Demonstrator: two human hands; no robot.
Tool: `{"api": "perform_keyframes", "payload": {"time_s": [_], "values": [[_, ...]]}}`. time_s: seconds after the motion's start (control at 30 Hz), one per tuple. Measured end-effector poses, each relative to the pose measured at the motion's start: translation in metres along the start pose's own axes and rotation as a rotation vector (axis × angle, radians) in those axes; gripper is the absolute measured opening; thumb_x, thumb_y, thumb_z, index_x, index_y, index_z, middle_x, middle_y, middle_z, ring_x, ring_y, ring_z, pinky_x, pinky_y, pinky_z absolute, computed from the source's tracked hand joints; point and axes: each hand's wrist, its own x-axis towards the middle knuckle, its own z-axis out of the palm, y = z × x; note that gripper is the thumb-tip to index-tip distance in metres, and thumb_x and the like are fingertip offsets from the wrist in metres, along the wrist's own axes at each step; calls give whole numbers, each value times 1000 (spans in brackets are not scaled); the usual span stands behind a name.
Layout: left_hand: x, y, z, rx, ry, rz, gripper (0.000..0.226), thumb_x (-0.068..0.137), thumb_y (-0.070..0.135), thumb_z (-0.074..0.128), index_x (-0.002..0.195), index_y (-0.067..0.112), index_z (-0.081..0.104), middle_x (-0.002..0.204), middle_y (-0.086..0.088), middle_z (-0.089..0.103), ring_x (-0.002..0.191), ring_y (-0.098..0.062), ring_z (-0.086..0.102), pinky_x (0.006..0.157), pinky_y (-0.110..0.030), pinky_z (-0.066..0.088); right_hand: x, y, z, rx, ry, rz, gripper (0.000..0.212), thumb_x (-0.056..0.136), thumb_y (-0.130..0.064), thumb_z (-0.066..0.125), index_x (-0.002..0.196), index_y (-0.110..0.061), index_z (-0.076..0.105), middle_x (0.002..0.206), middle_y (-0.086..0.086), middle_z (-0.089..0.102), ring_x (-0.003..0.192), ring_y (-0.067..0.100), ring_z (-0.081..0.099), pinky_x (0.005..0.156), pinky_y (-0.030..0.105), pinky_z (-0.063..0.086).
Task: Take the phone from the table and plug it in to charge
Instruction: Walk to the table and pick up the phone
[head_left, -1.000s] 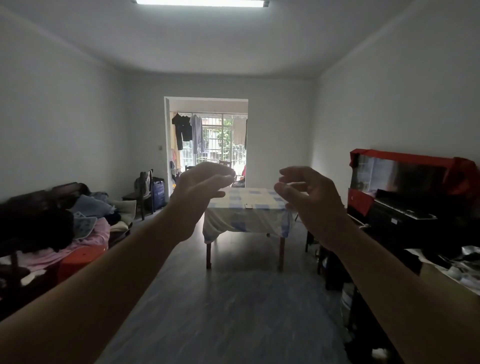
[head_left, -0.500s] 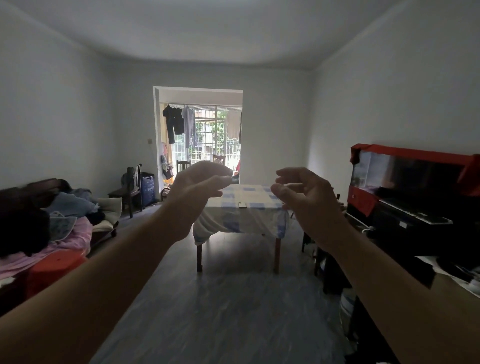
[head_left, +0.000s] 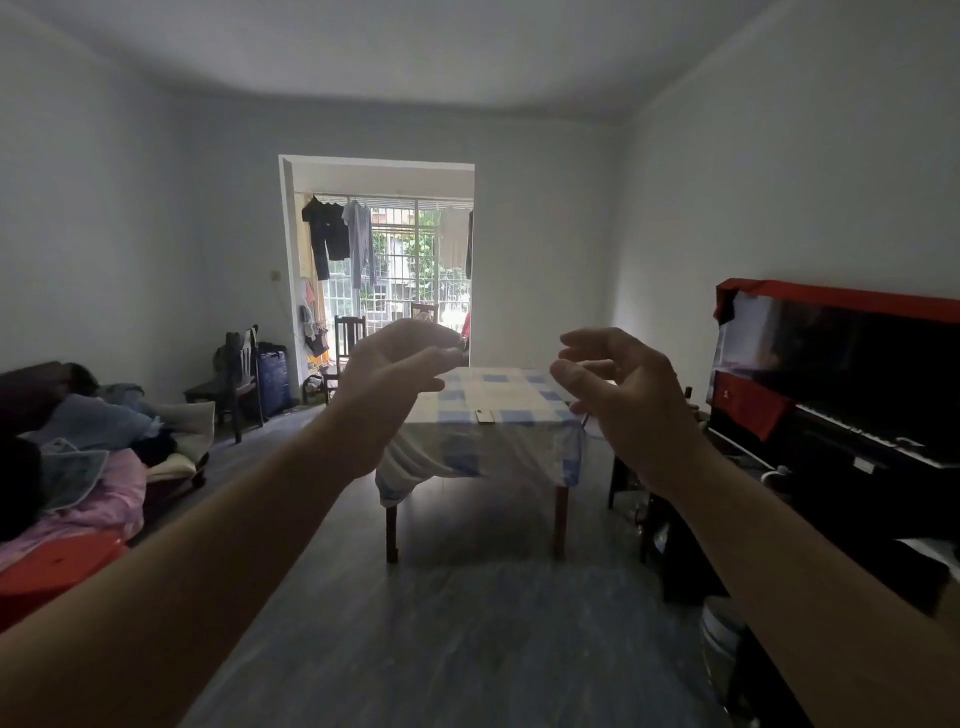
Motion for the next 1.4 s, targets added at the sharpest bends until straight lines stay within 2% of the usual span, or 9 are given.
{"api": "perform_keyframes", "payload": {"time_s": [0.13,0.33,0.53,0.67,0.9,1.03,1.17,1.33,1.4], "values": [[32,-31,-1,-15,7,-18,17,79,25,71,94,20,76,108,-9,75,105,-26,71,89,-41,60,31,26,14,22,1,20,30,93,-20,72,121,-14,67,111,1,69,105,24,68,76,34,63],[79,-77,13,-11,8,-46,14,79,26,71,92,24,76,110,-9,75,106,-26,71,88,-40,60,74,83,24,22,-13,36,31,93,-24,71,123,-15,66,113,2,69,107,24,68,82,43,63],[128,-125,51,28,31,-85,18,76,27,72,93,22,75,110,-10,74,108,-28,70,88,-41,58,120,154,16,85,-54,58,29,94,-25,70,122,-17,65,116,2,69,110,24,67,87,50,62],[166,-147,78,43,44,-101,19,76,28,71,94,21,74,112,-10,73,110,-29,68,91,-42,58,156,199,3,109,-63,71,28,94,-27,70,121,-22,66,116,-2,69,110,20,67,87,47,62],[219,-179,114,64,72,-134,24,77,27,69,98,16,72,116,-12,71,113,-29,67,95,-44,58,207,257,-8,149,-105,57,20,95,-27,68,113,-32,63,116,-4,68,107,15,66,75,30,64],[238,-204,121,59,73,-155,20,78,27,69,96,19,72,114,-8,72,113,-26,67,94,-42,58,224,286,-2,170,-95,81,24,95,-28,69,118,-28,65,114,-8,68,104,9,66,70,21,62],[258,-240,121,52,88,-195,20,80,27,69,98,19,72,114,-7,72,113,-25,68,95,-43,58,240,320,14,208,-91,137,24,95,-27,68,119,-27,64,115,-9,67,105,10,66,74,25,63],[292,-298,104,17,85,-223,9,91,19,70,99,21,73,116,-5,72,112,-20,68,90,-37,57,272,363,52,221,-68,181,22,95,-27,69,117,-27,65,114,-8,67,106,13,67,78,32,65],[303,-315,99,10,101,-238,15,86,25,71,100,21,72,119,-6,71,112,-20,67,93,-39,57,282,376,65,235,-64,200,23,95,-28,69,117,-26,66,113,-9,67,106,13,67,78,32,65]]}}
